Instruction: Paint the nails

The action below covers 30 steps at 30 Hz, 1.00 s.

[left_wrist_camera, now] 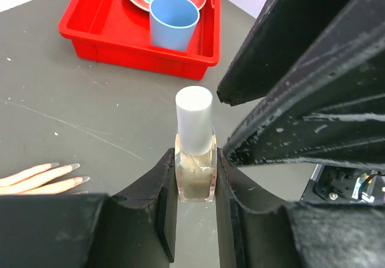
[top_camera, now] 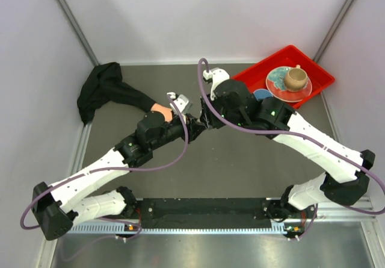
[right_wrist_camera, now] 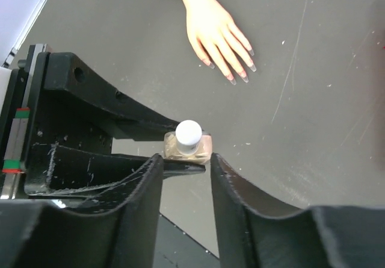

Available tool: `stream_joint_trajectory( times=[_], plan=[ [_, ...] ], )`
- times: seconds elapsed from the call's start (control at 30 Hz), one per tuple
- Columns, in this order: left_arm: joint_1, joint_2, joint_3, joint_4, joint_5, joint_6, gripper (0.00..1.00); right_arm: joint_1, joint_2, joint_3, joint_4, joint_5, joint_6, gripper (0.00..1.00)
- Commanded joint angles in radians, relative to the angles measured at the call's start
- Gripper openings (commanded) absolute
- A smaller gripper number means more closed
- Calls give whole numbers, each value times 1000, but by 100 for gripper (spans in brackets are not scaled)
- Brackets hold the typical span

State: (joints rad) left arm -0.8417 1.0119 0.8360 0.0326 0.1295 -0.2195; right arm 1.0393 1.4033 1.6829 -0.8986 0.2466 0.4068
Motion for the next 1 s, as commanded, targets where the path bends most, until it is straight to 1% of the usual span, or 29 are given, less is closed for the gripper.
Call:
stream_joint_trajectory(
  times=[0.0,0.27,0.3,0.33,0.4,0.5,0.53,0.57,0.6,0.63,0.67,0.7,0.73,0.77,0.8,0.83,0.87,0.9,0.97],
  plan=[
    [-5,-35,12,78,9,-40,0,18,10,5,70,40,-10,36],
    [-5,-59,9,79,16,-70,0,16,8,-55,150,16,20,36],
    [-5,-61,9,79,15,-72,0,16,8,-54,150,14,20,33],
    [-5,-65,8,79,15,-76,0,16,13,-51,145,10,20,26],
    [-5,-70,2,81,18,-83,0,16,13,-51,138,13,17,21],
    [-5,-75,-3,79,47,-86,0,16,5,-57,144,-7,-20,0],
    [-5,-78,-2,82,64,-80,0,16,6,-54,139,-35,-63,0],
    [-5,-82,3,79,105,-66,0,16,2,-54,130,-56,-89,0],
    [-4,-94,6,75,199,-52,0,16,-4,-58,127,-90,-124,0],
    [-3,-107,11,72,270,-43,0,16,-19,-93,136,-193,-205,0],
    [-3,-122,9,79,360,-18,0,16,-68,-126,154,-269,-248,0],
    [-3,-160,3,98,579,-14,0,16,-108,-162,224,-479,-346,0],
    [-3,-182,-24,183,675,-52,0,16,-148,-251,269,-585,-379,0],
    [-3,-200,-41,272,761,-98,0,16,-188,-300,323,-659,-394,0],
    [-3,-216,-51,338,842,-148,0,18,-260,-337,399,-764,-402,0],
    [-3,-210,-38,415,936,-231,0,16,-273,-353,403,-800,-402,0],
    [-3,-191,4,377,979,-245,0,16,-267,-324,371,-855,-436,0],
    [-3,-179,23,339,990,-233,0,18,-245,-293,342,-892,-445,0],
    [-3,-179,58,230,955,-158,0,16,-239,-287,345,-897,-447,0]
  ],
)
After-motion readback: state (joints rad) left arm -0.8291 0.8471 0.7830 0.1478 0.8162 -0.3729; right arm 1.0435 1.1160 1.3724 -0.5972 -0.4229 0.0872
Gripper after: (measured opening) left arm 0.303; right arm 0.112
